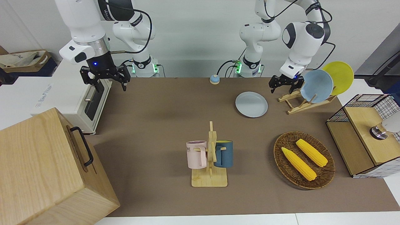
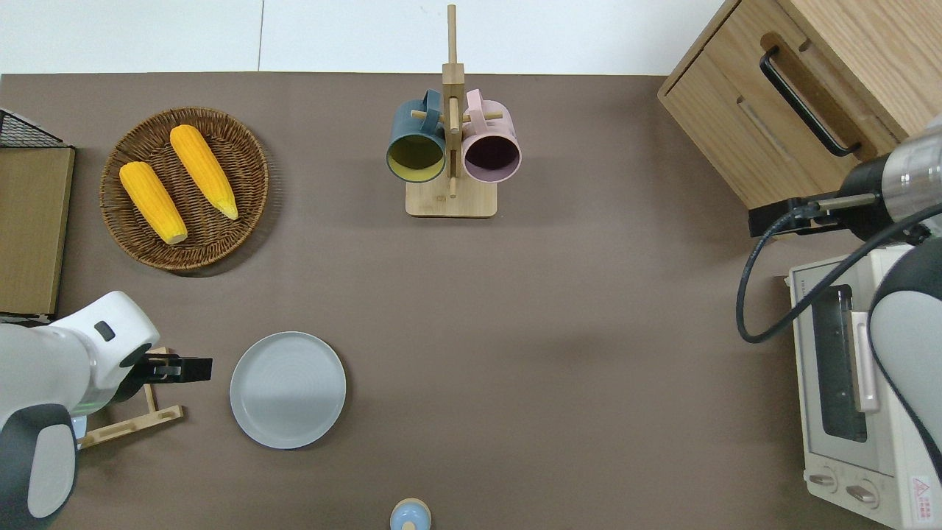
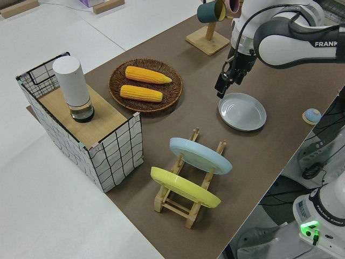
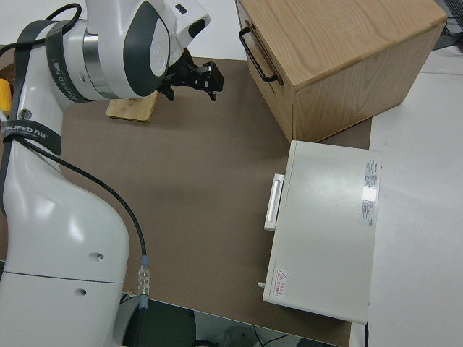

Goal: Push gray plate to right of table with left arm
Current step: 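Lower the left gripper against the gray plate's edge nearest it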

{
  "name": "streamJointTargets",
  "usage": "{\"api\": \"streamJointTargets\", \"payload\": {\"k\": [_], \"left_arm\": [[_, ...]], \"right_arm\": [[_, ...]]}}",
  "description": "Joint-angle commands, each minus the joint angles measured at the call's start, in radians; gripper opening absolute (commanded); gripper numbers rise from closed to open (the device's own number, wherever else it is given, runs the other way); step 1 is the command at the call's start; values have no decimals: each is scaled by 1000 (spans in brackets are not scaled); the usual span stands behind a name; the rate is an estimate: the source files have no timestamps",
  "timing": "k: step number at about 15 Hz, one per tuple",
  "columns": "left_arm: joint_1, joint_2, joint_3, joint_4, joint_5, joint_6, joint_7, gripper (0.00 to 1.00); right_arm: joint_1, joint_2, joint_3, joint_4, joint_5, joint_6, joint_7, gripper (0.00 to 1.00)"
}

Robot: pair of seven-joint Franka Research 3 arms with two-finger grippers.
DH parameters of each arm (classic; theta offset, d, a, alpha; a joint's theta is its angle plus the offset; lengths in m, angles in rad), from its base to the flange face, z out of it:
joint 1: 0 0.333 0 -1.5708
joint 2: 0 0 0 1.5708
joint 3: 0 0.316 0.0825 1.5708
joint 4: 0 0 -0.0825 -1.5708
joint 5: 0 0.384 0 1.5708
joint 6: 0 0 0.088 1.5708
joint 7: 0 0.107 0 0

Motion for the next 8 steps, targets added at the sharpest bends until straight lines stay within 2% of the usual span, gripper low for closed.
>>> {"api": "streamJointTargets", "payload": {"k": [1, 8], "left_arm": [[-18, -55, 9, -127, -15, 114, 9, 993], [-19, -32, 8, -224, -46, 240, 15, 993]], "right_arm": [[-2, -5, 4, 3, 7, -2, 6, 983], [-2, -5, 3, 1, 7, -2, 6, 983]]}}
